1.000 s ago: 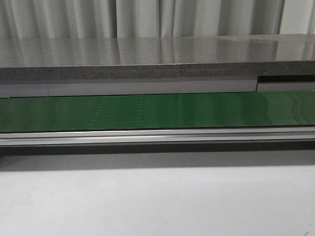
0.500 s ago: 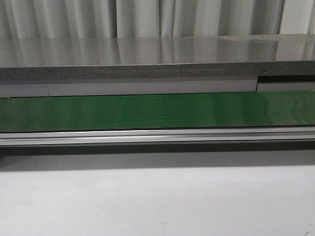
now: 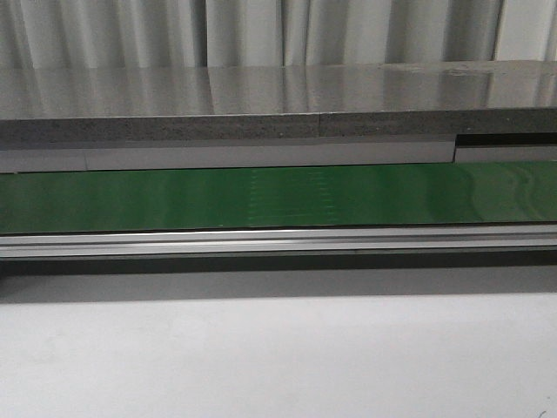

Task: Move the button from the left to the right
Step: 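Lift the push-button with the left gripper and set it on the belt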

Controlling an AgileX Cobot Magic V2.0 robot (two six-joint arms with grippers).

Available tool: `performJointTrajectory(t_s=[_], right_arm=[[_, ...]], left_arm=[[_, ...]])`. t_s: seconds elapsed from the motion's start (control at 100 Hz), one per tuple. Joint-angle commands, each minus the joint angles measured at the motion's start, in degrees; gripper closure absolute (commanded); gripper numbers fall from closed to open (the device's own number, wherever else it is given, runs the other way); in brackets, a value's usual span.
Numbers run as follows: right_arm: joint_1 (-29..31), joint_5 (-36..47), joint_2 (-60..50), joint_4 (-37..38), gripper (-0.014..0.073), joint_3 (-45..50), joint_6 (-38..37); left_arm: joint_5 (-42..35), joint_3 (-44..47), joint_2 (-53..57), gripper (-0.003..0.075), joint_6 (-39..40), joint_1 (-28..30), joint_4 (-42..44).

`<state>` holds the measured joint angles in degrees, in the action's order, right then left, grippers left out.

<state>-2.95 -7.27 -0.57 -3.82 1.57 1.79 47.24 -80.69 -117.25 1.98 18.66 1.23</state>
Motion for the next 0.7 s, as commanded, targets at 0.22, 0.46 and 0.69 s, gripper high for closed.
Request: performJointTrajectory(t_s=[0.22,0.46,0.69], right_arm=[[0.3,5.0,-1.1,0.4,0.066,-1.0,0.0],[0.3,5.0,-1.1,0.4,0.066,-1.0,0.0],[0.3,5.0,-1.1,0.4,0.066,-1.0,0.0]], left_arm=[[0.5,-1.1,2.7,0.0741,-0.1,-0.2,0.8],[1.1,-1.8,6.0,0.0741,-0.1,-0.2,0.8],[2.9,-4.2,12.8,0.0741,-1.0,-0.3,0.7]])
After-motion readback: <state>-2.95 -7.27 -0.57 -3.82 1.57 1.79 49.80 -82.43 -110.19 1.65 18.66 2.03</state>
